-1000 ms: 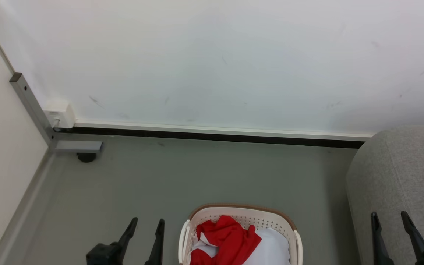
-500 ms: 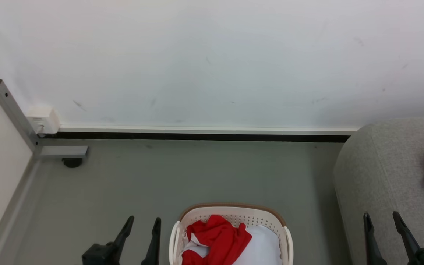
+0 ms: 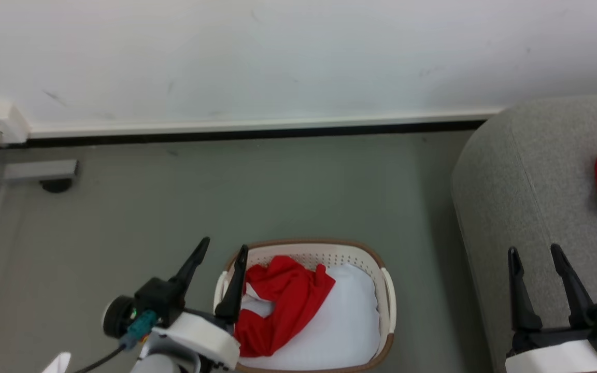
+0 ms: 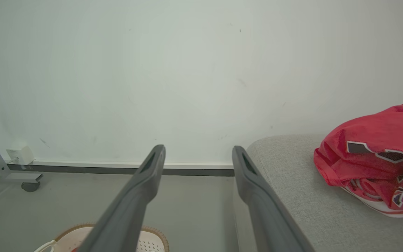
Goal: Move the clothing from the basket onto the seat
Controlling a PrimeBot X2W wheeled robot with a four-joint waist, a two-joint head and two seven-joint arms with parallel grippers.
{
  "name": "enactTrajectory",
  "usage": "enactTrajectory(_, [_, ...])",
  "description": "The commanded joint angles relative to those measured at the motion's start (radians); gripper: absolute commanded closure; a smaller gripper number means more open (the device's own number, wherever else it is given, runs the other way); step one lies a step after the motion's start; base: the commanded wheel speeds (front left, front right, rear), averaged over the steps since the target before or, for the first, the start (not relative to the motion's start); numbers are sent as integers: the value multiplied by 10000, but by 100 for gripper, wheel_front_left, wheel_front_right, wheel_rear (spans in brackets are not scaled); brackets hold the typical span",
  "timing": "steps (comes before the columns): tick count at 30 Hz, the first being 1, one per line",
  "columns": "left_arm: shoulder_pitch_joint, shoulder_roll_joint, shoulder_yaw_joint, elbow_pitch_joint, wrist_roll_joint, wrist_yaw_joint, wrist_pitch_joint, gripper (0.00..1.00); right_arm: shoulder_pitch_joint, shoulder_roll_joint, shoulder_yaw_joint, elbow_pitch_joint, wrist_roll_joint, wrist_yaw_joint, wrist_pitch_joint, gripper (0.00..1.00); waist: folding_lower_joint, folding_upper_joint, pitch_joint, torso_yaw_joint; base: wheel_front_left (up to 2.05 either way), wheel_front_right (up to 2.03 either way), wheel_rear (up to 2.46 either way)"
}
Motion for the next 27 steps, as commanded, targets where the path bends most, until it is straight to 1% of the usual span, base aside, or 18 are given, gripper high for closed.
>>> enactTrajectory(1, [-163, 78, 10, 57, 72, -7, -5, 0, -163, -14, 12, -63, 44, -21, 5, 0, -1, -1, 865, -428, 0, 0, 0])
enactTrajectory(2, [-741, 134, -140, 355, 231, -85, 67, 0, -488, -15, 120, -180, 169, -22, 5, 0, -1, -1, 1460, -637, 0, 0, 0])
enactTrajectory(3, [-741, 134, -140, 355, 231, -85, 67, 0, -488, -15, 120, -180, 169, -22, 5, 0, -1, -1, 1460, -637, 0, 0, 0])
enactTrajectory(4, [-1342, 190, -248, 687, 372, -112, 230, 0, -837, -12, 273, -300, 336, -22, 5, 0, -1, -1, 2072, -867, 0, 0, 0])
enactTrajectory(5, [-1342, 190, -248, 687, 372, -112, 230, 0, -837, -12, 273, -300, 336, -22, 5, 0, -1, -1, 2072, -867, 0, 0, 0])
enactTrajectory(6, [-1619, 209, -301, 891, 412, -136, 379, 0, -1031, -10, 363, -363, 394, -22, 5, 0, -1, -1, 2376, -1002, 0, 0, 0])
enactTrajectory(7, [-2190, 258, -486, 1293, 492, -205, 641, 0, -1404, -12, 550, -486, 486, -22, 5, 0, -1, -1, 2980, -1267, 0, 0, 0])
enactTrajectory(9, [-2746, 369, -702, 1768, 709, -236, 925, 0, -1778, -9, 764, -612, 664, -22, 5, 0, -1, -1, 3523, -1552, 0, 0, 0])
enactTrajectory(10, [-2746, 369, -702, 1768, 709, -236, 925, 0, -1778, -9, 764, -612, 664, -22, 5, 0, -1, -1, 3523, -1552, 0, 0, 0])
enactTrajectory(12, [-3241, 425, -827, 2200, 883, -259, 1210, 0, -2117, -9, 1000, -765, 911, -22, 5, 0, -1, -1, 4069, -1864, 0, 0, 0])
enactTrajectory(14, [-3711, 489, -924, 2666, 1098, -128, 1497, 0, -2380, -15, 1106, -885, 1103, -22, 5, 0, -1, -1, 4529, -2118, 0, 0, 0])
enactTrajectory(15, [-3946, 484, -918, 2890, 1146, 11, 1644, 0, -2465, -9, 1150, -936, 1201, -22, 7, 0, -1, -1, 4772, -2224, 0, 0, 0])
enactTrajectory(20, [-4915, 471, -1103, 4278, 1655, 524, 2648, 0, -2733, -4, 1246, -1200, 1651, -22, 7, 0, -1, -1, 5748, -2542, 0, 0, 0])
enactTrajectory(23, [-5421, 463, -964, 4997, 1506, 769, 3119, 0, -2858, -9, 1310, -1322, 1792, -22, 5, 0, -1, -1, 6313, -2702, 0, 0, 0])
enactTrajectory(27, [-6047, 765, -1028, 5737, 1812, 1084, 3518, 0, -3044, -7, 1399, -1576, 1978, -22, 5, 0, -1, -1, 7009, -2894, 0, 0, 0])
